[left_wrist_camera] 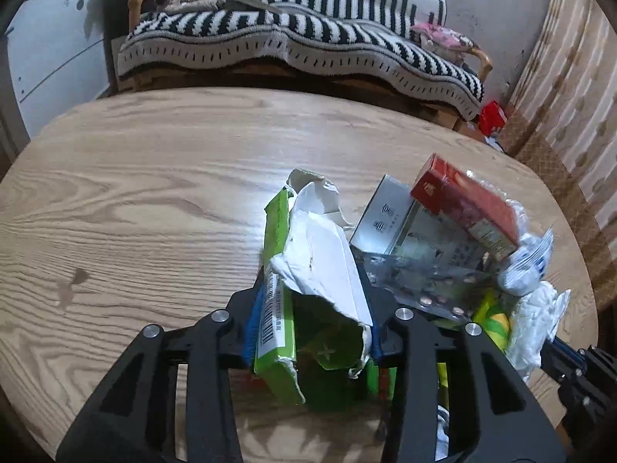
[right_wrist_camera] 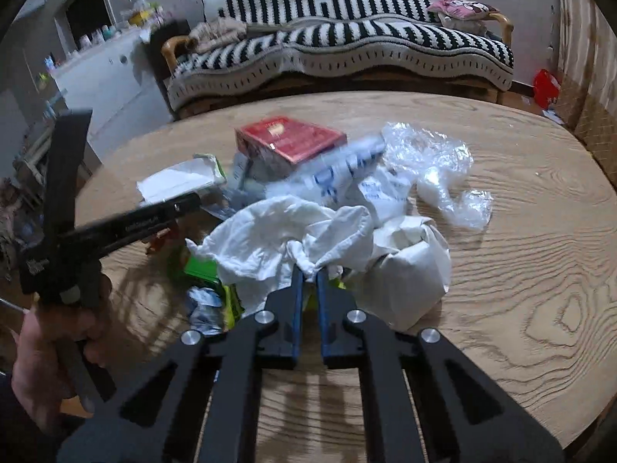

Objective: Collect trash
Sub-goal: 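Grasp the green juice box with left tool while right tool grasps white tissue, then carry juice box and tissue to the bin and open both tools over it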

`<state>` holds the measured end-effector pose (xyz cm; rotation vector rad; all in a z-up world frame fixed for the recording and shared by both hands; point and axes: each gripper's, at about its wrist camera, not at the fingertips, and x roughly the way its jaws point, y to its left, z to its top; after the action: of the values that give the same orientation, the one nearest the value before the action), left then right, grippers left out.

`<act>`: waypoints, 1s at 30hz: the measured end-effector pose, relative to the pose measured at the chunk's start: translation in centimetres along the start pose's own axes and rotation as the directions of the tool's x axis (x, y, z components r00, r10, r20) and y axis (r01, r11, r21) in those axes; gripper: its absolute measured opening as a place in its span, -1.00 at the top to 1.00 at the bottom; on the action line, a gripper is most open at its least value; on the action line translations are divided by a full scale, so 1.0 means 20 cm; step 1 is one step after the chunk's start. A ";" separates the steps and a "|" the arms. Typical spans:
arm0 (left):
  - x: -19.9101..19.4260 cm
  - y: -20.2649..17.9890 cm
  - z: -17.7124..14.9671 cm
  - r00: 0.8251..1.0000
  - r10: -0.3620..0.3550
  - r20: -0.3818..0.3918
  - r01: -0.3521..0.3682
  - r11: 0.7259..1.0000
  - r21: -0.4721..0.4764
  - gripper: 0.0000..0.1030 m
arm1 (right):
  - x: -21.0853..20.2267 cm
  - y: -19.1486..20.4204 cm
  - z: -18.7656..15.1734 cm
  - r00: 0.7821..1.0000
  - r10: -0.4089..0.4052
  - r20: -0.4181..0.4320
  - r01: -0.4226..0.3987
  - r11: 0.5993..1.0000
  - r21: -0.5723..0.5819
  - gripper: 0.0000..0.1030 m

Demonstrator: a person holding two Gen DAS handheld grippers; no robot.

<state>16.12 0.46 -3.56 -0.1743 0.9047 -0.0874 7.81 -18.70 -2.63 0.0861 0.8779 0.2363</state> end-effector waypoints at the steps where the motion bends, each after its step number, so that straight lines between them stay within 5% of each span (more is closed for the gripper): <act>1: -0.03 0.00 0.00 1.000 -0.004 0.013 0.004 1.000 0.000 0.21 | -0.03 -0.01 0.00 1.000 0.012 0.027 -0.012 1.000 0.005 0.87; 11: -0.27 0.01 0.00 0.994 -0.026 0.102 0.029 0.999 -0.025 0.21 | -0.28 -0.20 0.05 0.967 0.158 0.200 -0.187 0.973 0.134 0.87; 22: -0.36 -0.46 -0.10 0.985 -0.154 0.082 0.141 0.978 0.151 0.21 | -0.57 -0.69 -0.08 0.975 -0.069 0.211 0.014 0.967 0.256 0.87; 30: -0.38 -1.14 -0.32 0.955 -0.296 0.001 0.275 0.889 0.366 0.21 | -0.85 -1.25 -0.37 0.945 -0.291 0.147 0.209 0.887 0.413 0.87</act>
<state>6.38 -21.44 2.69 0.0371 0.7855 -0.5195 -4.12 -47.17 1.04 0.3627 0.7098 -0.1956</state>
